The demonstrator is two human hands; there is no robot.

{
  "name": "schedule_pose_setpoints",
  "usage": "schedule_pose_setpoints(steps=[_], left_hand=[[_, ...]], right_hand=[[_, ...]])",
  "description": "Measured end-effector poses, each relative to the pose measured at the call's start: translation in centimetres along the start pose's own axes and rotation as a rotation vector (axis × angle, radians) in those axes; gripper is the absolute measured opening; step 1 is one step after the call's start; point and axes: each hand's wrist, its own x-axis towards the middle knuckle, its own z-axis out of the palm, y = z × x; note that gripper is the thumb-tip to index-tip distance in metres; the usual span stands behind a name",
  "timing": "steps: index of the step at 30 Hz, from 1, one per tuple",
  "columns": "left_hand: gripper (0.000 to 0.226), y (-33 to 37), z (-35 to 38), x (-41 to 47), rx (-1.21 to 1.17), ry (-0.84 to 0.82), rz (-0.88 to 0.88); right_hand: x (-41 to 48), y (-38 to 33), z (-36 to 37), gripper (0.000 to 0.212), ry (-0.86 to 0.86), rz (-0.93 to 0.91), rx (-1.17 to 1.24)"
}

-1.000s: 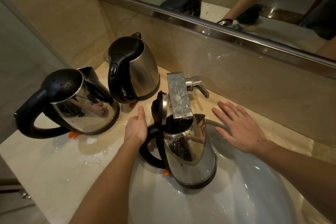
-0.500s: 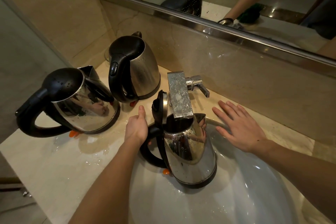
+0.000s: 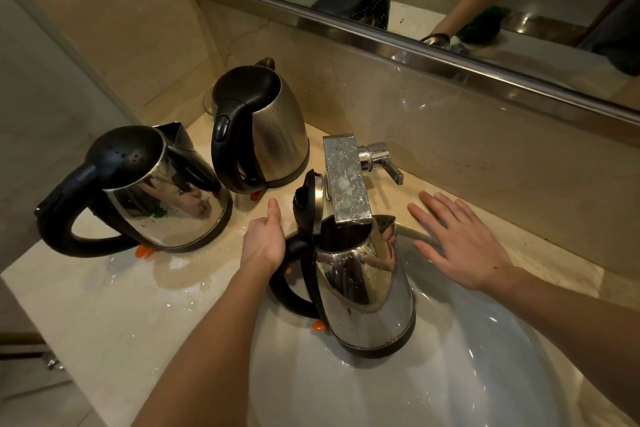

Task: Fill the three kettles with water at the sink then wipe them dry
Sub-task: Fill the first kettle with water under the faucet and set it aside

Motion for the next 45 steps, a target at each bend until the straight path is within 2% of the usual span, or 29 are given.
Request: schedule_pose_setpoints(steps=[23,26,31,45], left_hand=[[0.048,0.2,0.1,-0.3,-0.025,0.005,0.023],[0.05,0.0,0.2,0.0,-0.022,0.012,0.021],[0.065,-0.7,0.3,0.7,-0.008,0.01,0.021],[0.062,-0.5,0.3,0.6,-0.005,0.016,0.041]], right_hand=[[0.0,0.0,-0.1,0.07,0.005,-0.002,0.007],[0.0,0.0,0.0,0.069,-0.001,-0.003,-0.003],[0.0,0.0,0.0,0.07,0.007,-0.002,0.001],[0.0,0.0,-0.1,0.069,0.009,-0.012,0.006]])
